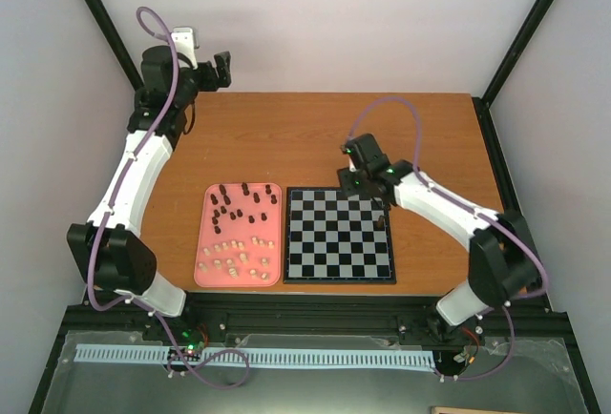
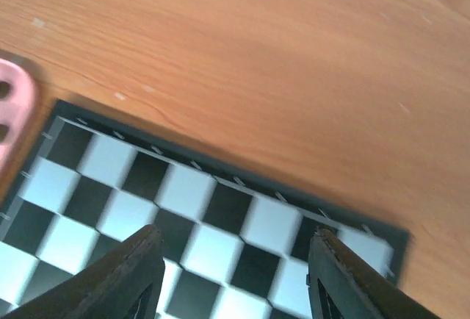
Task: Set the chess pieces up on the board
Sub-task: Pick up the chess piece from the storage box.
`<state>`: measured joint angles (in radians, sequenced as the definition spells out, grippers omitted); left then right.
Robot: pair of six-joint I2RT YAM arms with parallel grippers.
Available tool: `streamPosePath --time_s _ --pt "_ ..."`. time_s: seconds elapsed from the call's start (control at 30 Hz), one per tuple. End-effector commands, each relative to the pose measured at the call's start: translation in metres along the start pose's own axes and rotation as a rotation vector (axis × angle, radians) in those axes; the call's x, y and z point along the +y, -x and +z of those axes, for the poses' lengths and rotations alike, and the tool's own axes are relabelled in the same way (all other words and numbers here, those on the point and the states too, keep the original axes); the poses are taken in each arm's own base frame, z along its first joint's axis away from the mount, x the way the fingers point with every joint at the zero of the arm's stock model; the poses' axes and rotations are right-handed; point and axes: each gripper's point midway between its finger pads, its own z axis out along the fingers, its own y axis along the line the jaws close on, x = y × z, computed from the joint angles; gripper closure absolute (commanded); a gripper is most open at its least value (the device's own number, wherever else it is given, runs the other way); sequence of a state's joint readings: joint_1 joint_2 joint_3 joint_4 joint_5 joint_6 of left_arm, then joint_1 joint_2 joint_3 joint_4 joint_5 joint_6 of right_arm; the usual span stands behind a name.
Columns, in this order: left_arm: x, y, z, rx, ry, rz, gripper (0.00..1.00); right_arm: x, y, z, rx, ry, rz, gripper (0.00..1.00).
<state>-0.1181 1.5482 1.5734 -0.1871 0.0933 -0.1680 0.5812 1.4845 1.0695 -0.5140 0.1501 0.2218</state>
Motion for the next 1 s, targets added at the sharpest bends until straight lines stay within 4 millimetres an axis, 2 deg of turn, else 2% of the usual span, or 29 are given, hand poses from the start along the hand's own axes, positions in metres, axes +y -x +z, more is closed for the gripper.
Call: streamPosePath --time_s 0.0,0.1,0.2,0.23,0.33,0.47,0.6,0.87,0.97 --pt "-0.009 0.022 -0.014 -0.063 -0.027 0.01 0.0 0.054 0.043 0.022 -0.066 0.145 -0.121 0.47" --pt "-0.01 0.022 -0.015 -0.07 -0.03 0.007 0.0 0.092 0.065 0.041 -0.075 0.214 -0.217 0.47" --pt "-0.009 0.023 -0.015 -0.074 -0.027 0.008 0.0 0.128 0.075 0.065 -0.059 0.284 -0.307 0.48" --pt "-0.009 0.023 -0.014 -0.075 -0.029 0.007 0.0 0.139 0.086 0.066 -0.078 0.31 -0.326 0.48" --pt "-0.009 0.025 -0.015 -0.08 -0.03 0.012 0.0 0.169 0.095 0.077 -0.089 0.379 -0.382 0.48" --pt "-0.008 0.024 -0.016 -0.081 -0.02 0.014 0.0 0.205 0.095 0.09 -0.073 0.467 -0.472 0.48" --pt "-0.007 0.025 -0.018 -0.084 -0.015 0.012 0.0 0.236 0.086 0.103 -0.054 0.526 -0.542 0.48" --pt "-0.005 0.027 -0.022 -0.093 0.001 0.018 0.0 0.268 0.076 0.108 -0.045 0.613 -0.592 0.48" --pt "-0.005 0.026 -0.022 -0.092 0.001 0.018 0.0 0.281 0.066 0.112 -0.022 0.623 -0.63 0.48"
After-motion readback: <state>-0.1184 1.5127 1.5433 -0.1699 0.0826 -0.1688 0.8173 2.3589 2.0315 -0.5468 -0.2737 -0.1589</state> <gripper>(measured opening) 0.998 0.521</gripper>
